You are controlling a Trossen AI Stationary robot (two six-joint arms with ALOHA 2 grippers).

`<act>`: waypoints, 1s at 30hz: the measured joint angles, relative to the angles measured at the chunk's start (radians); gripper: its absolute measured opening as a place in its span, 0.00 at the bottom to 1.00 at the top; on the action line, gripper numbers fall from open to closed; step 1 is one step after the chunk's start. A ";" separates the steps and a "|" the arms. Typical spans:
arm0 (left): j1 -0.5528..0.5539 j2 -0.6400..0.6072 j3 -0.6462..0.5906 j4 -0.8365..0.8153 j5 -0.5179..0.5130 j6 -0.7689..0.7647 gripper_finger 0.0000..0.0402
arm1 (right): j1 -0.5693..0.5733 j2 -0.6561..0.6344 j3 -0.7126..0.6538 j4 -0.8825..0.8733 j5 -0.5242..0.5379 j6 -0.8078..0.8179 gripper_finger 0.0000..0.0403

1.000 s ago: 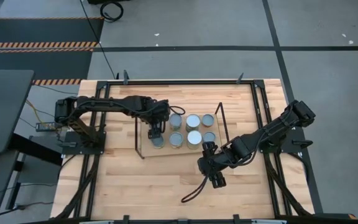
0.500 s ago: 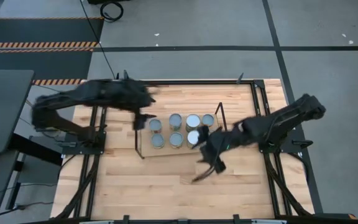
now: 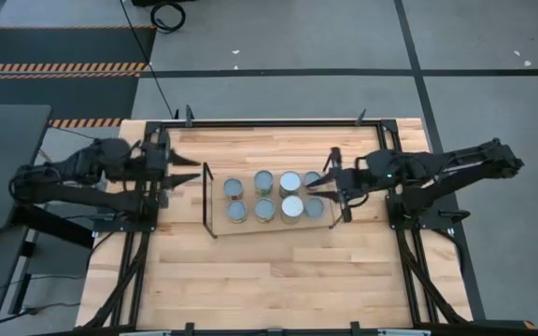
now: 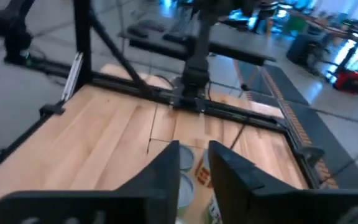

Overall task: Pick and place cans onto a shelf
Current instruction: Return to Home Position

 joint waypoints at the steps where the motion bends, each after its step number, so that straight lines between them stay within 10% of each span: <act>1: -0.001 -0.040 -0.054 0.032 0.001 -0.004 0.31 | -0.002 -0.035 -0.044 0.019 0.021 0.031 0.19; 19: -0.001 -0.624 -0.623 0.218 -0.046 -0.125 0.26 | 0.006 -0.559 -0.559 0.214 0.059 0.195 0.02; 30: -0.042 -0.639 -0.838 0.454 -0.067 -0.121 0.26 | 0.081 -0.996 -0.743 0.094 0.146 0.178 0.02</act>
